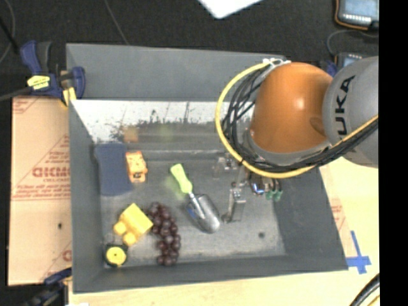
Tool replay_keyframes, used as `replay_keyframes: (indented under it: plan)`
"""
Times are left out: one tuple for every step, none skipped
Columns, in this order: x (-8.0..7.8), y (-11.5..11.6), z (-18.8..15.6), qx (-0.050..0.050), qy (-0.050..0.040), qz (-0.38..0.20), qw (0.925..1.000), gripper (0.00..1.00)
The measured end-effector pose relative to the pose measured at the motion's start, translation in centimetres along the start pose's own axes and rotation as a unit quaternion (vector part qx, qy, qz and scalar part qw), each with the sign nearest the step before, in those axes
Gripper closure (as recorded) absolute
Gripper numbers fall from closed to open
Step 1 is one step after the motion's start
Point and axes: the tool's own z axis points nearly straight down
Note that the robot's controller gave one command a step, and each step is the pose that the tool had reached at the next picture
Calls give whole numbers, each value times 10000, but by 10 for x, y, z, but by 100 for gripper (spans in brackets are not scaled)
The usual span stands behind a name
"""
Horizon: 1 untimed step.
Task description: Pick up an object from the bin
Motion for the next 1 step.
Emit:
replay_keyframes:
  plan:
    - [0,0,-4,-2,-33,5,10000,0]
